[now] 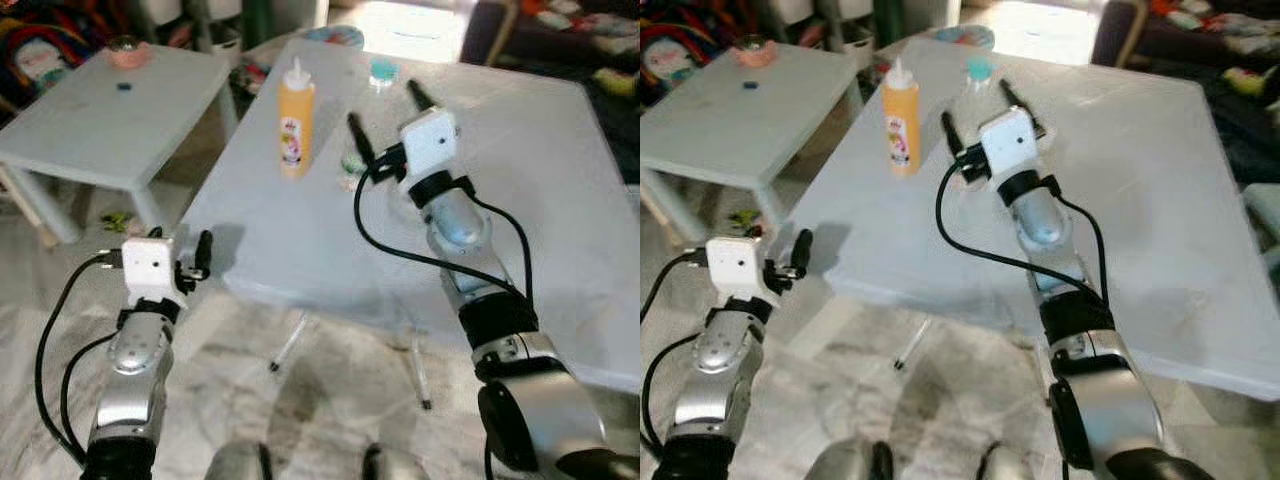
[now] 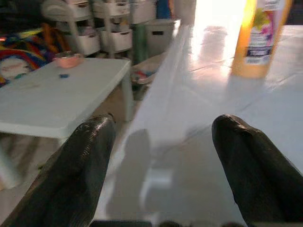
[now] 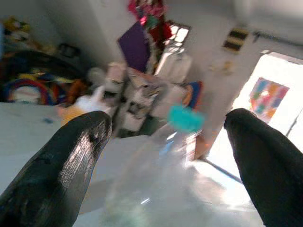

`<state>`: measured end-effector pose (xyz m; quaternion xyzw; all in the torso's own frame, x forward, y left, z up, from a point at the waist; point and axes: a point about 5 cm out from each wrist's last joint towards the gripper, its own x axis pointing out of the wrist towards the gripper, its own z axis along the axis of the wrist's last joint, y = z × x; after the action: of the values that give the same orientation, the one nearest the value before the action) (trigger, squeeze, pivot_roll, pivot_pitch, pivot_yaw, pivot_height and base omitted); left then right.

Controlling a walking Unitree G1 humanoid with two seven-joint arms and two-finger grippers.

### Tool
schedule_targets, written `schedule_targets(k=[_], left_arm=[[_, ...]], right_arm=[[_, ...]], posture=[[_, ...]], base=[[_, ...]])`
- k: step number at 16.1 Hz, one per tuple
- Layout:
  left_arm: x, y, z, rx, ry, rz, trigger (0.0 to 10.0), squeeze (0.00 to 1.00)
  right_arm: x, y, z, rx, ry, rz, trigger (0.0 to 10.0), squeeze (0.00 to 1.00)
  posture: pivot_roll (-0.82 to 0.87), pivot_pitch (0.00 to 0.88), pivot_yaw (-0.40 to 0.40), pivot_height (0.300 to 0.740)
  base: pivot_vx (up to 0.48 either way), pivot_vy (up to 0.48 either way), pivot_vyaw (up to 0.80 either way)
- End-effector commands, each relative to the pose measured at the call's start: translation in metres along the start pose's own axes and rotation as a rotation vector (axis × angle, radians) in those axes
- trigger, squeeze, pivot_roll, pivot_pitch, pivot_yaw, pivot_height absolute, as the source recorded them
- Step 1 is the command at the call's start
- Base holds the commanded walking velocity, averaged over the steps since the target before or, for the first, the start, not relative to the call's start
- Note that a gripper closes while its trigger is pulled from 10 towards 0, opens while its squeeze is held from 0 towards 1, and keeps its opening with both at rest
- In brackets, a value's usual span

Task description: Restocking fridge

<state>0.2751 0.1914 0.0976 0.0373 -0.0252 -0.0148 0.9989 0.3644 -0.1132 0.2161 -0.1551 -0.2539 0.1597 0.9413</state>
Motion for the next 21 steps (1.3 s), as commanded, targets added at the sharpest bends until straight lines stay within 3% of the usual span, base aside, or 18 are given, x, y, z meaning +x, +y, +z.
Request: schedule_targets(k=[1,4,10,13,16,21], left_arm=[[0.002,-0.003,0.005,-0.01,-0.025,-0.017,10.0,0.0],[0.002,-0.003,0.005,-0.011,-0.026,-0.015,10.0,0.0],[0.004,-0.002,0.005,-0.009,-0.029,-0.011,10.0,0.0],[0.004,-0.003,0.005,-0.007,-0.028,-0.011,10.0,0.0],[0.004,-0.001,0.005,-0.002,-0.025,-0.008,10.0,0.0],[0.0,0.003,0.004,-0.008,-0.013,0.002,10.0,0.0]], right_arm=[[-0.002,-0.002,0.004,-0.022,-0.026,-0.033,10.0,0.0],[-0.005,0.006,0.007,-0.018,-0.044,-0.05,10.0,0.0],[0.007,-0.005,0.013,-0.013,-0.05,-0.061,10.0,0.0],[0.012,-0.006,0.015,0.026,-0.054,-0.039,10.0,0.0],[0.025,-0.011,0.015,0.122,-0.027,0.007,10.0,0.0],[0.028,-0.015,0.021,0.148,-0.053,0.007,10.0,0.0]], posture=[[0.1,0.088,-0.019,0.74],[0.11,0.087,-0.018,0.74],[0.11,0.08,-0.02,0.74],[0.11,0.081,-0.019,0.74],[0.12,0.083,-0.015,0.74],[0.12,0.081,-0.015,0.74]], base=[[0.0,0.0,0.0],[0.0,0.0,0.0],[0.0,0.0,0.0],[0.0,0.0,0.0],[0.0,0.0,0.0],[0.0,0.063,0.0]])
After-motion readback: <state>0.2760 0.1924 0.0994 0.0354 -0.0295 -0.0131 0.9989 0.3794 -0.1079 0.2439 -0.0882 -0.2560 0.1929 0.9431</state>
